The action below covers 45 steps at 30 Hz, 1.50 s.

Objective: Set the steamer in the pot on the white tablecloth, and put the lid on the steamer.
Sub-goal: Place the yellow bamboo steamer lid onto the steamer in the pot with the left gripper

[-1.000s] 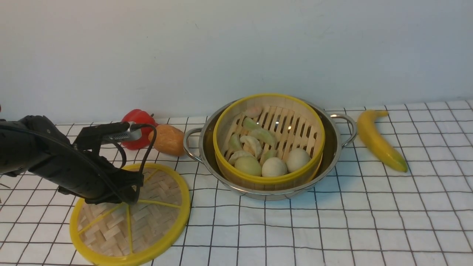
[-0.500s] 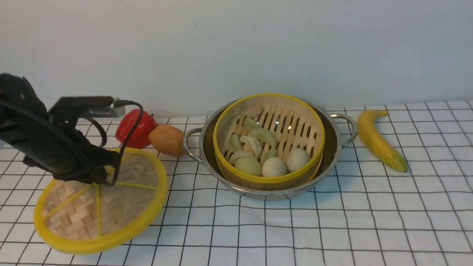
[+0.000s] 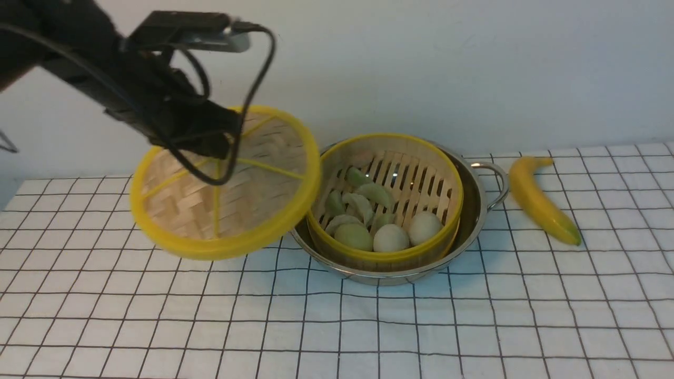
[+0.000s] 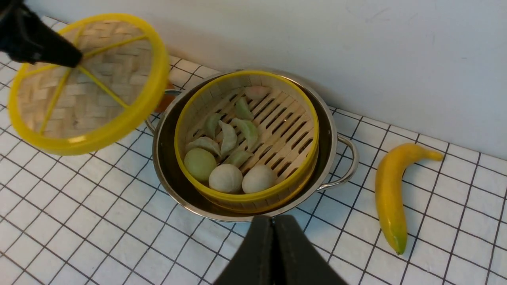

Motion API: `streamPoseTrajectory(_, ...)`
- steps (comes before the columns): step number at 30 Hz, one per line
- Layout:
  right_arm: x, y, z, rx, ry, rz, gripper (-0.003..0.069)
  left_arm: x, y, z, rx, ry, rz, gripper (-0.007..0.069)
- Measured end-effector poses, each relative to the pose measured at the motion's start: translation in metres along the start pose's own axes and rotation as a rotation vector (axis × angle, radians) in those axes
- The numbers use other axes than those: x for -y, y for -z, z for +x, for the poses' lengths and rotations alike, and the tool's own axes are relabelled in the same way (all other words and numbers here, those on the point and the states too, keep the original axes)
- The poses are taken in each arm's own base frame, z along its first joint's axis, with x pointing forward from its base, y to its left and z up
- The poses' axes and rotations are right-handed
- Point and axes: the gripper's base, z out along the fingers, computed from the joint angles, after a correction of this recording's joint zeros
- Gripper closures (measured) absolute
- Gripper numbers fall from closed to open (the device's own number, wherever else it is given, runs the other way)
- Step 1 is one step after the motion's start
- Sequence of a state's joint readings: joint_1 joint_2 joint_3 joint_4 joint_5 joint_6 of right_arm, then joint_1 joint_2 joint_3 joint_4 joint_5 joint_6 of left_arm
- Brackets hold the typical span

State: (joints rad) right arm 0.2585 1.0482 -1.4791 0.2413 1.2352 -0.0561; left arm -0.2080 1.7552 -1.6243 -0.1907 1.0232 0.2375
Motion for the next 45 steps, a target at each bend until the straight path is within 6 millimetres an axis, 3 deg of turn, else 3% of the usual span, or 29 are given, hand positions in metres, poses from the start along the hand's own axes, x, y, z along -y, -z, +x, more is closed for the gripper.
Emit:
streamPoseTrajectory(5, -0.004, 0.0, 0.0, 0.002, -0.019, -0.041, 0.065, 0.057, -0.035, -0.03, 0.001, -0.175, 0.034, 0.0501)
streamPoseTrajectory(10, -0.007, 0.0, 0.0, 0.004, -0.034, -0.072, 0.0648, 0.089, -0.059, -0.044, 0.003, -0.3, 0.003, 0.0501)
streamPoseTrajectory(14, -0.009, 0.0, -0.001, 0.005, -0.046, -0.096, 0.0647, 0.102, -0.077, -0.047, 0.014, -0.338, 0.003, 0.0501)
streamPoseTrajectory(23, -0.01, 0.001, -0.001, 0.006, -0.051, -0.105, 0.0642, 0.105, -0.101, -0.048, 0.035, -0.35, 0.003, 0.0501)
streamPoseTrajectory(35, -0.01, 0.0, -0.001, 0.006, -0.056, -0.115, 0.0632, 0.111, -0.109, -0.053, 0.096, -0.333, 0.034, 0.0501)
streamPoseTrajectory(45, -0.012, 0.001, -0.001, 0.007, -0.064, -0.136, 0.0626, 0.11, -0.139, -0.045, 0.044, -0.333, 0.037, 0.0501)
